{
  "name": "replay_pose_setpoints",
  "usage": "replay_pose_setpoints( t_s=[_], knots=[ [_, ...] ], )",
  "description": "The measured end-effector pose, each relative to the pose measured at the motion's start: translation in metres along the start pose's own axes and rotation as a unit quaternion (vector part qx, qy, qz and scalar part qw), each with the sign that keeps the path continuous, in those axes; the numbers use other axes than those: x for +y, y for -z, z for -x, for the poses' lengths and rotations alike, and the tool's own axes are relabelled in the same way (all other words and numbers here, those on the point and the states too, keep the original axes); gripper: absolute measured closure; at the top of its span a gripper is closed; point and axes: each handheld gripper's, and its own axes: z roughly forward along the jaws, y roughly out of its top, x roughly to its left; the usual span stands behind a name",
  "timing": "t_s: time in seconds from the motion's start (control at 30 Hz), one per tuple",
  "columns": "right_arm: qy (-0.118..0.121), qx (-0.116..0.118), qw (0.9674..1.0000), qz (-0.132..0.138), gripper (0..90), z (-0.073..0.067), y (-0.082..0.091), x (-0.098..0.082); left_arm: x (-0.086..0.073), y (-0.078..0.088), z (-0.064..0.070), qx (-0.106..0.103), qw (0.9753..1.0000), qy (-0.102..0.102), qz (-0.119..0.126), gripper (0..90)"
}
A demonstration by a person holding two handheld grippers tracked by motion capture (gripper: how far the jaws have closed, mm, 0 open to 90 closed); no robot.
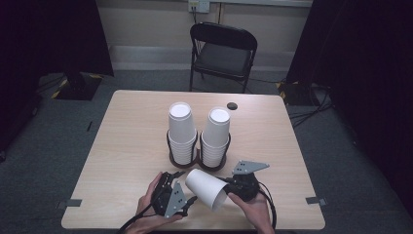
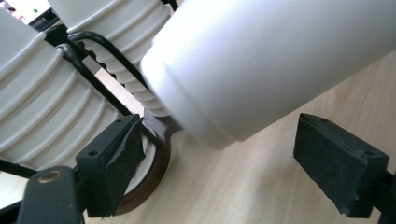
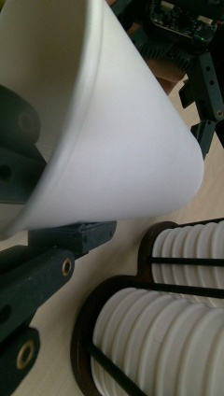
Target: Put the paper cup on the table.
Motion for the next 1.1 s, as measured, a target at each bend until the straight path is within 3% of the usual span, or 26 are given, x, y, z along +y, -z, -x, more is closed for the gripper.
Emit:
replay_pose_setpoints(
  t_s=[0.03,0.1,0.27,0.37,0.57,0.8,1.07,1.1],
  knots=[
    [-0.001,0.002,1.0,-0.007,86.4,0.0,-0.001,0.001,0.002,-0.001,0.002,0.008,0.9998,-0.014,-0.011,15.6],
    [-0.005,0.01,0.9998,-0.019,86.4,0.0,-0.003,0.003,0.005,-0.002,0.004,0.008,0.9997,-0.018,-0.012,15.5],
    [-0.013,0.019,0.9988,-0.042,86.4,0.001,-0.008,0.007,0.009,-0.005,0.011,0.015,0.9982,-0.051,-0.028,15.3],
    [-0.017,0.028,0.9981,-0.052,86.4,0.003,-0.011,0.008,0.009,-0.007,0.012,0.022,0.9973,-0.057,-0.041,15.1],
    [-0.026,0.037,0.9971,-0.061,86.4,0.007,-0.014,0.009,0.011,-0.008,0.013,0.025,0.9958,-0.077,-0.041,14.6],
    [-0.031,0.041,0.9961,-0.072,86.4,0.007,-0.015,0.013,0.013,-0.008,0.013,0.028,0.9949,-0.086,-0.044,14.1],
    [-0.033,0.051,0.9941,-0.09,86.4,0.004,-0.025,0.019,0.017,-0.008,0.02,0.046,0.9897,-0.124,-0.055,13.1],
    [-0.035,0.052,0.9936,-0.094,86.3,0.004,-0.026,0.02,0.017,-0.009,0.021,0.041,0.9904,-0.121,-0.052,13.3]
  ],
)
